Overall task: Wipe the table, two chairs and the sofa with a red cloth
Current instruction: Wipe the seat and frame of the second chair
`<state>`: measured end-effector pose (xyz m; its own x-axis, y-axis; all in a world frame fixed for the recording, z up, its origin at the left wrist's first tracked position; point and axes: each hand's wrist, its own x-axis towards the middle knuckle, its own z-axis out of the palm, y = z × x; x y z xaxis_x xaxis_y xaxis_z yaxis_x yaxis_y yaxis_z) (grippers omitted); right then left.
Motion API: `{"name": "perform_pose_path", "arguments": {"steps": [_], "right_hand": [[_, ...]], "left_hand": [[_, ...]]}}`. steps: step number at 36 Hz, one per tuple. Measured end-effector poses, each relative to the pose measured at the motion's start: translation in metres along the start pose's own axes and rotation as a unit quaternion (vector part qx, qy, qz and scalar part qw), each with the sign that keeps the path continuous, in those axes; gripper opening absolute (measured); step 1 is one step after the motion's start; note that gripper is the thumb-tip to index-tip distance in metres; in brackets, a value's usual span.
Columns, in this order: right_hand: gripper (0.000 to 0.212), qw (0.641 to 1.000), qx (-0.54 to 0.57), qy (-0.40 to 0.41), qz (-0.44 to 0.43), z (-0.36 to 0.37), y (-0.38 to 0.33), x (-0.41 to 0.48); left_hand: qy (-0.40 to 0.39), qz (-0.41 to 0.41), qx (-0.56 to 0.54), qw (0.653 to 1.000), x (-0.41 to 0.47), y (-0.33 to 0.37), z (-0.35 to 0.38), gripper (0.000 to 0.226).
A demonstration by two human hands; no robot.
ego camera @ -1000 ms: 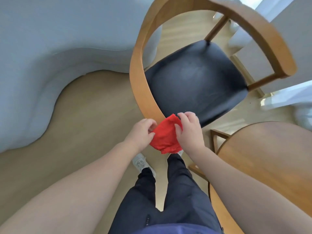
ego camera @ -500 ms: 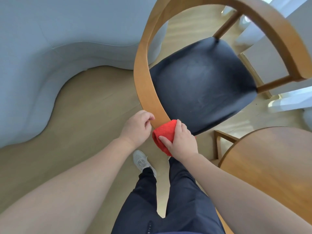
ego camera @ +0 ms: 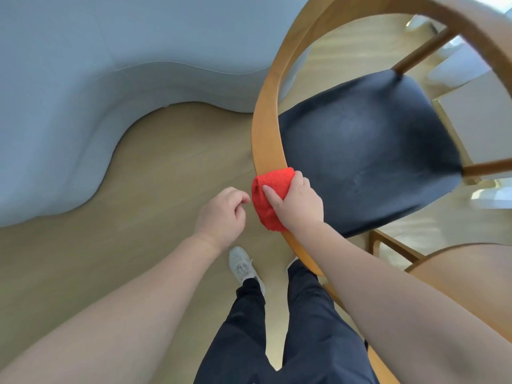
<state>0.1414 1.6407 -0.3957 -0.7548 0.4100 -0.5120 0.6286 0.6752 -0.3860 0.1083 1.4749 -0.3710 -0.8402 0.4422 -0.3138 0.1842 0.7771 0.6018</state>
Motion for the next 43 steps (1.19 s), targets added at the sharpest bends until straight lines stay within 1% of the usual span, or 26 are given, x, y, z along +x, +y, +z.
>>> {"name": "perform_pose_path", "arguments": {"steps": [7,25,36,40,43], "right_hand": [[0.075,1.000,0.024,0.000,0.018,-0.006,-0.023,0.029],[0.069,0.997,0.067,0.005,0.046,-0.018,-0.058,0.081],[0.067,0.992,0.110,0.022,0.049,-0.026,-0.074,0.110],[0.067,0.989,0.135,0.036,0.050,-0.032,-0.085,0.128],[0.065,0.984,0.160,0.040,0.062,-0.038,-0.093,0.145]], "left_hand": [[0.007,-0.020,-0.004,1.000,0.007,-0.008,-0.003,0.033],[0.024,-0.021,0.013,0.999,0.035,-0.001,-0.007,0.031],[0.046,-0.044,0.022,0.998,0.053,0.000,-0.014,0.032],[0.053,-0.058,0.026,0.997,0.054,0.000,-0.013,0.026],[0.052,-0.074,0.024,0.996,0.055,0.004,-0.009,0.027]]}}
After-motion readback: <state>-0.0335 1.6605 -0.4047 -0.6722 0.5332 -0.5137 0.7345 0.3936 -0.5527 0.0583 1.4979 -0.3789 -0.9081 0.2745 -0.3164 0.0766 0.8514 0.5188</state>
